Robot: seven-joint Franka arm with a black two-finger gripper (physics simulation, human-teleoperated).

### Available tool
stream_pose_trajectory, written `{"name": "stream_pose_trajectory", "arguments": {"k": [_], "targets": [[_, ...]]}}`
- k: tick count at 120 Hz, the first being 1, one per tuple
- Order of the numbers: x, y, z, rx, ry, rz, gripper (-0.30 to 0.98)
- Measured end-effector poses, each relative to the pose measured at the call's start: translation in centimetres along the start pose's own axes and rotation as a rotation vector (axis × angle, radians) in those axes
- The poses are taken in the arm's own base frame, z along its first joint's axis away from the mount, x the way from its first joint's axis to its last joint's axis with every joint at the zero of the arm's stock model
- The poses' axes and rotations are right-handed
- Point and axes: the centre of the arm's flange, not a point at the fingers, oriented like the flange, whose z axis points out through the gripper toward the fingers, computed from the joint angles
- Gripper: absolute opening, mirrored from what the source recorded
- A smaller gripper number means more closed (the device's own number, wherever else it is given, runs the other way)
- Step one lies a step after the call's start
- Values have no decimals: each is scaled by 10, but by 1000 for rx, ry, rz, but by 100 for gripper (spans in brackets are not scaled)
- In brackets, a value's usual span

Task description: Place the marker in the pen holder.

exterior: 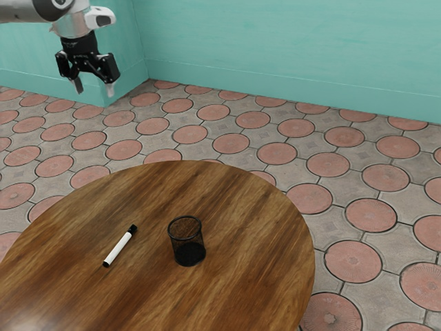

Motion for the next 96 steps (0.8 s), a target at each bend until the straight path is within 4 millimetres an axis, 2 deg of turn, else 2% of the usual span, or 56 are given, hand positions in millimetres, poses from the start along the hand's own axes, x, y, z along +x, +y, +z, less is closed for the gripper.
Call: {"name": "stream_pose_trajectory", "arguments": {"k": [21,31,37,53,63,69,76,84,89,96], "targets": [[0,0,0,-3,-3,47,67],[6,12,5,-5,0,85,67],[20,21,31,-5,-19,108,67],[57,35,125,1,-90,148,67],[64,39,154,0,-99,164,67],[48,41,161,-3,-111,176,67],[5,34,177,-22,-135,179,67],[-28,26,199,-35,-141,187,67],[-41,24,213,-37,-139,195,67],[-47,28,231,-34,-133,217,67]]}}
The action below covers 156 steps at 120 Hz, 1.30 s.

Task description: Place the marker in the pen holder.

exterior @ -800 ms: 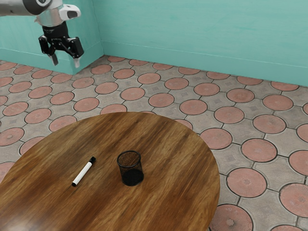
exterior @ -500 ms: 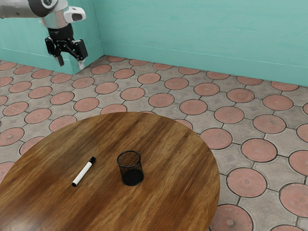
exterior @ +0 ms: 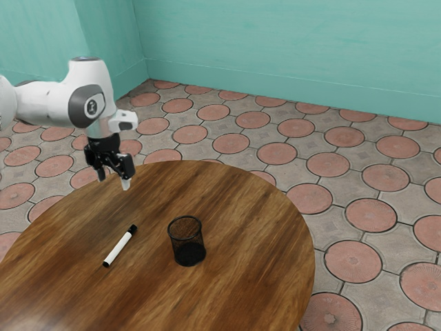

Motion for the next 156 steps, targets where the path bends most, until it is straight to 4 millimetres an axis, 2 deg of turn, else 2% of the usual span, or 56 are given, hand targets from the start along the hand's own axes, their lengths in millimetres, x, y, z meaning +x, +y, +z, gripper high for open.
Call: {"name": "stream_pose_trajectory", "arguments": {"k": [9,20,35,60,90,131,156], "targets": [[6,9,14,10,16,35,67],[15,13,44,16,-5,63,67],[21,20,73,20,-31,98,67],[-1,9,117,-1,-84,87,67],[-9,22,132,-38,-72,69,67],[0,19,144,-29,-20,45,66],[7,16,146,-16,13,41,49]]}}
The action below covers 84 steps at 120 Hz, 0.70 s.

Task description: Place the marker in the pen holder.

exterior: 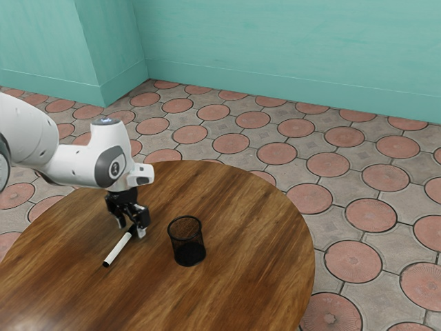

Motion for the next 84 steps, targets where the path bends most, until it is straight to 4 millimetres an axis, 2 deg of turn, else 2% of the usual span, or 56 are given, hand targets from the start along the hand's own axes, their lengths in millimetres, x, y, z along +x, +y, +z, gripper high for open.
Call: {"name": "stream_pose_trajectory", "arguments": {"k": [25,84], "targets": [[-1,2,-1,2,12,1,24],[-3,0,0,10,10,-8,-7]]}}
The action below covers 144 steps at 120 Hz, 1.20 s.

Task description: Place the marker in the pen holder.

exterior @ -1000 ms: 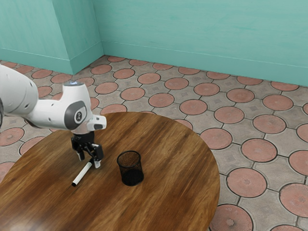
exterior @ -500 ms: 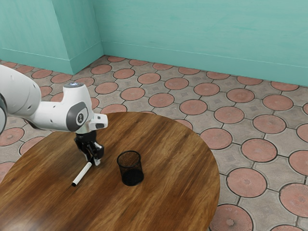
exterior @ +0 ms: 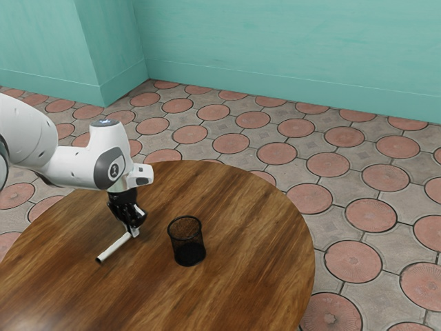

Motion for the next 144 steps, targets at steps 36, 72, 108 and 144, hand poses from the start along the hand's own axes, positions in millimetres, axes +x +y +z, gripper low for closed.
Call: {"name": "stream_pose_trajectory", "arguments": {"k": [36,72,108,144], "targets": [[8,17,-56,30,99,19,-10],[8,87,-176,60,295,149,-10],[17,182,-197,62,425,292,-10],[-1,205,-169,47,505,312,-10]]}}
